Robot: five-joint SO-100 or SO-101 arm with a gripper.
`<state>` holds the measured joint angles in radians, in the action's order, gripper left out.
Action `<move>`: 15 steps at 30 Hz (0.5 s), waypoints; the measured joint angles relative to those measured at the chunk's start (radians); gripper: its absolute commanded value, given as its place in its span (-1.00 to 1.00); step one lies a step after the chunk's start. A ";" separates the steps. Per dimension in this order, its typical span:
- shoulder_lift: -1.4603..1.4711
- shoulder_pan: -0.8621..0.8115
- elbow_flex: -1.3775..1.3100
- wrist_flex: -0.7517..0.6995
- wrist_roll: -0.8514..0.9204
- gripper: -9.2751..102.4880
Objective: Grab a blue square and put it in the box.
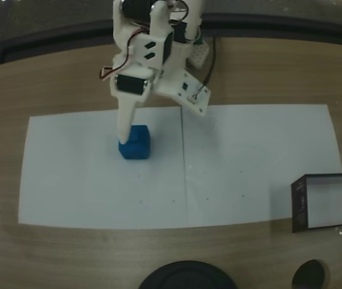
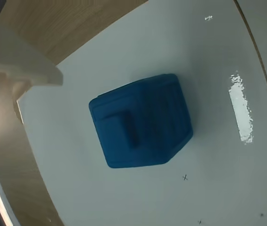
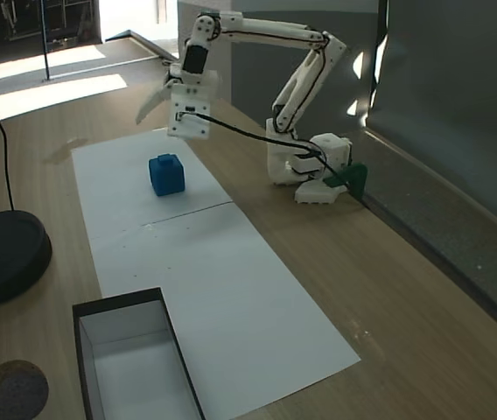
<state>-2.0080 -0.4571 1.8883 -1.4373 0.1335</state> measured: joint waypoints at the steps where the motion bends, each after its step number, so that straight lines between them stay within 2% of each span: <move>1: 0.064 -0.014 -0.034 -0.011 0.000 -0.16; 7: 0.308 -0.074 -0.129 -0.026 0.055 -0.16; 15: 0.394 -0.054 -0.138 -0.014 0.061 -0.16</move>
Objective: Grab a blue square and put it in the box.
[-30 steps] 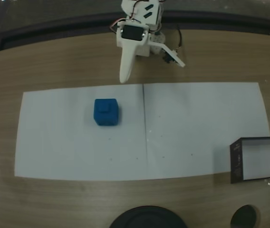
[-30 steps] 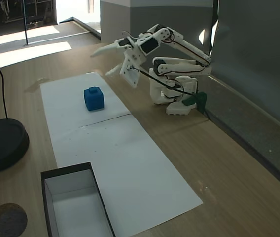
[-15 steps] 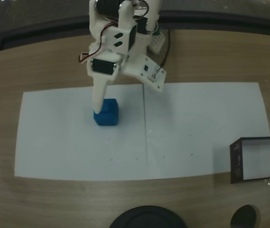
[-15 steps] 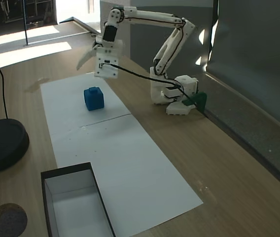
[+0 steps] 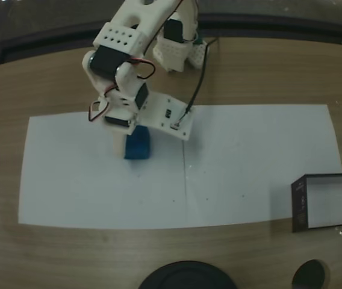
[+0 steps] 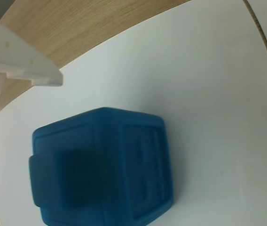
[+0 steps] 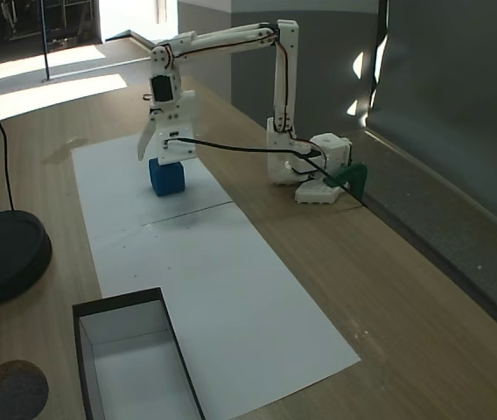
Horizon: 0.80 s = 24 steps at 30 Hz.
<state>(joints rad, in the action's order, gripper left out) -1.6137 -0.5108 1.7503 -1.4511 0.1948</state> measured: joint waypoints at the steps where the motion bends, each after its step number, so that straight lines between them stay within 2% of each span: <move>1: 0.009 0.000 0.000 0.012 0.000 -0.16; 10: 0.140 -0.008 -0.003 0.077 -0.005 -0.22; 11: 0.156 -0.003 -0.006 0.080 0.005 -0.30; 12: 0.156 -0.002 -0.006 0.080 0.006 -0.78; 16: 0.156 0.067 -0.044 0.081 0.026 -0.77; 20: 0.158 0.150 -0.124 0.064 -0.038 -0.76; 24: 0.146 0.314 -0.290 -0.034 -0.089 -0.75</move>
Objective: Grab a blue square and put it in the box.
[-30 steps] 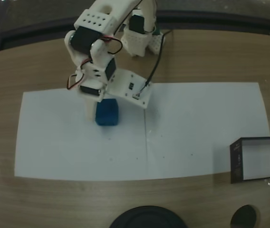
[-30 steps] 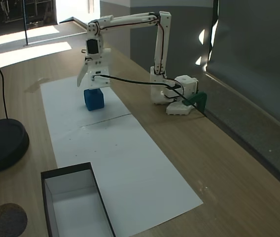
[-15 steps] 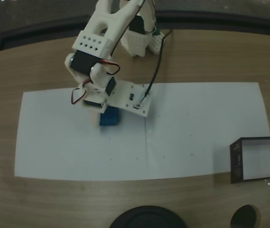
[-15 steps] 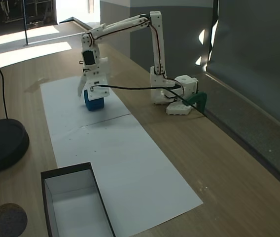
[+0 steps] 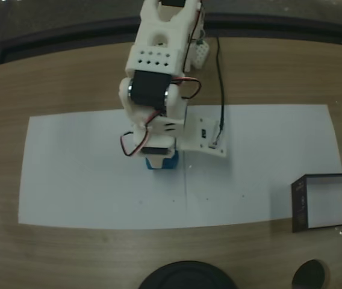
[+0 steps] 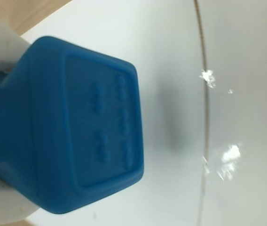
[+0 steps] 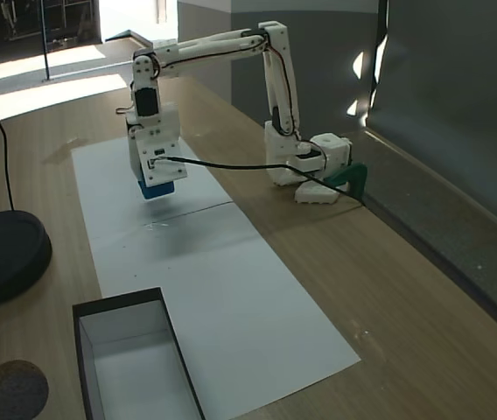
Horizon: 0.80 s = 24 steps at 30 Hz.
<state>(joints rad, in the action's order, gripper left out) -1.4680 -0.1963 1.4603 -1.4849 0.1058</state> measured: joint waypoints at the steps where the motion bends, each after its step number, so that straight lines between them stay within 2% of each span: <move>1: -0.012 0.052 -0.058 -0.035 -0.009 -0.75; 4: -0.044 0.238 -0.279 -0.115 -0.023 -0.75; 7: -0.049 0.451 -0.494 -0.132 -0.023 -0.75; 12: 0.012 0.706 -0.707 -0.032 -0.023 -0.75; 17: 0.189 0.759 -0.818 0.074 0.003 -0.75; 24: 0.419 0.752 -1.014 0.095 0.003 -0.75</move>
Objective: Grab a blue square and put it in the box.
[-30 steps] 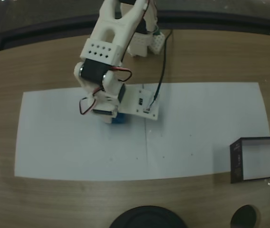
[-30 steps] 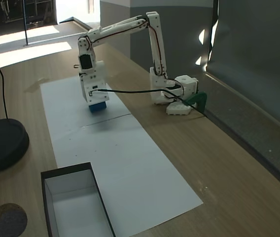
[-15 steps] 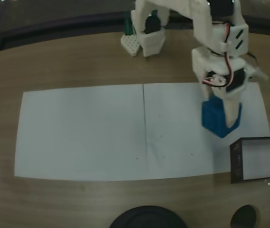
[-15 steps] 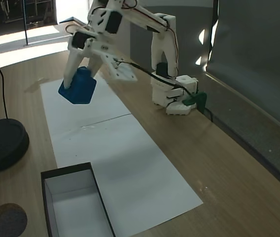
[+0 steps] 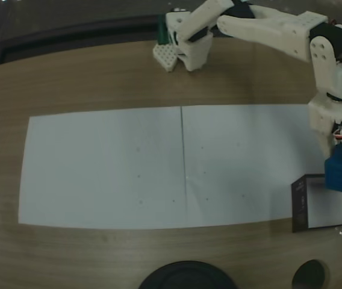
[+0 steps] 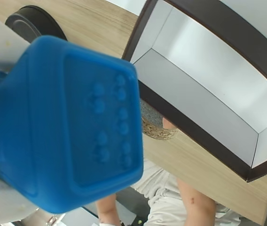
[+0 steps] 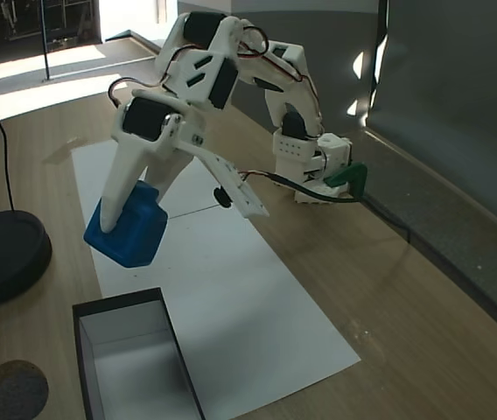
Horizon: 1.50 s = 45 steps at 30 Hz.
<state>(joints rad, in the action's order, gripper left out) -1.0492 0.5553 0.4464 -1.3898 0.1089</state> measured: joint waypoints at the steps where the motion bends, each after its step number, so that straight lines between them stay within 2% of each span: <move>1: 0.032 0.002 -0.026 0.000 -0.005 -0.75; 11: 0.259 0.012 -0.219 0.000 -0.029 -0.72; 15: 0.267 0.012 -0.219 -0.017 -0.067 -0.34; 17: 0.267 0.012 -0.219 -0.040 -0.098 -0.21; 22: 0.258 0.012 -0.238 -0.120 -0.112 -0.34; 26: 0.178 0.012 -0.241 -0.195 -0.112 -0.73; 28: 0.110 0.012 -0.241 -0.253 -0.107 -0.85; 31: -0.023 0.008 -0.241 -0.347 -0.067 -0.84; 36: -0.379 -0.091 -0.121 -0.351 -0.118 -0.84; 40: -0.759 -0.170 0.138 -0.351 -0.123 -0.84; 45: -1.295 -0.318 0.611 -0.337 -0.123 -0.84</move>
<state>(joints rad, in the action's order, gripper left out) -2.3439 0.2378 1.0569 -1.7273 -0.0138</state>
